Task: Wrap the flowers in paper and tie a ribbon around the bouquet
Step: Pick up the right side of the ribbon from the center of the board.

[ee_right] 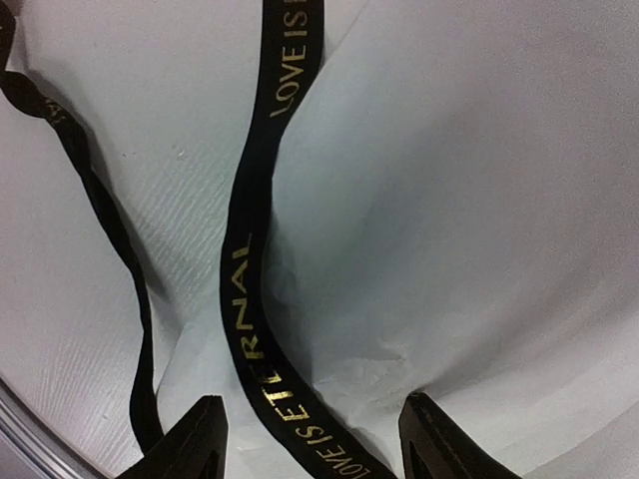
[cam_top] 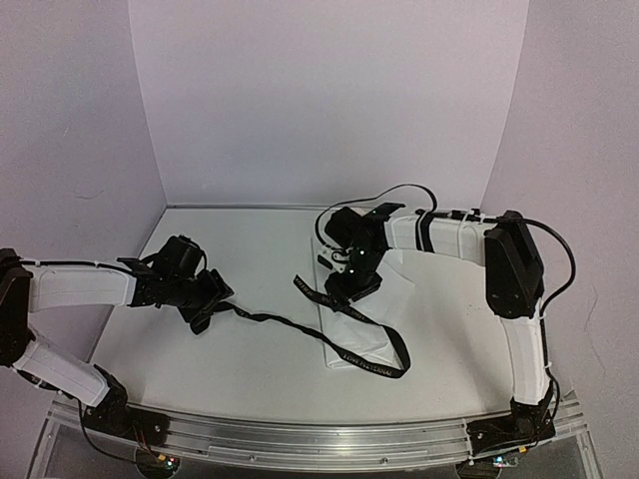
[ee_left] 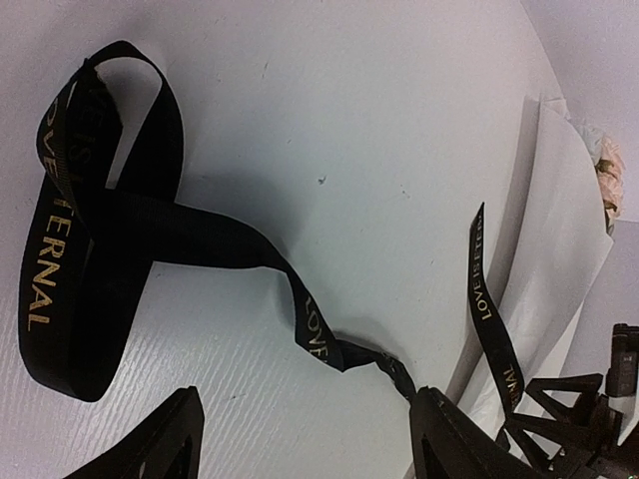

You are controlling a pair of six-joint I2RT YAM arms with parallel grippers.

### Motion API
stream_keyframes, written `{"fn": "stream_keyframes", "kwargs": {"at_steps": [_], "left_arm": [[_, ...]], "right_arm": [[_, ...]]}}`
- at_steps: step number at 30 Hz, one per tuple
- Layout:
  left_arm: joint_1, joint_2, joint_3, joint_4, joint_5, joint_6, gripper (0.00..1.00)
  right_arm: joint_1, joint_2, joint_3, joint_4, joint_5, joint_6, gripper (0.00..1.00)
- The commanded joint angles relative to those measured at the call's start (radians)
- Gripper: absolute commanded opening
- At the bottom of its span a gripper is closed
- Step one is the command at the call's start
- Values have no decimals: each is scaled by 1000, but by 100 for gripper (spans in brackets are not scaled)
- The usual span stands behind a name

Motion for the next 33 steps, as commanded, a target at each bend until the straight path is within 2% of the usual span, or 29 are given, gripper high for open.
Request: {"fn": "stream_keyframes", "kwargs": {"at_steps": [1, 13, 18, 33], "left_arm": [[7, -36, -8, 6, -15, 7, 74], [8, -23, -2, 12, -14, 5, 74], [10, -21, -4, 17, -16, 7, 74], [21, -11, -18, 33, -13, 6, 74]], "right_arm": [[3, 3, -5, 15, 50, 24, 58], [11, -36, -40, 18, 56, 60, 25], [11, -60, -36, 15, 47, 75, 2], [11, -219, -140, 5, 27, 111, 0]]}}
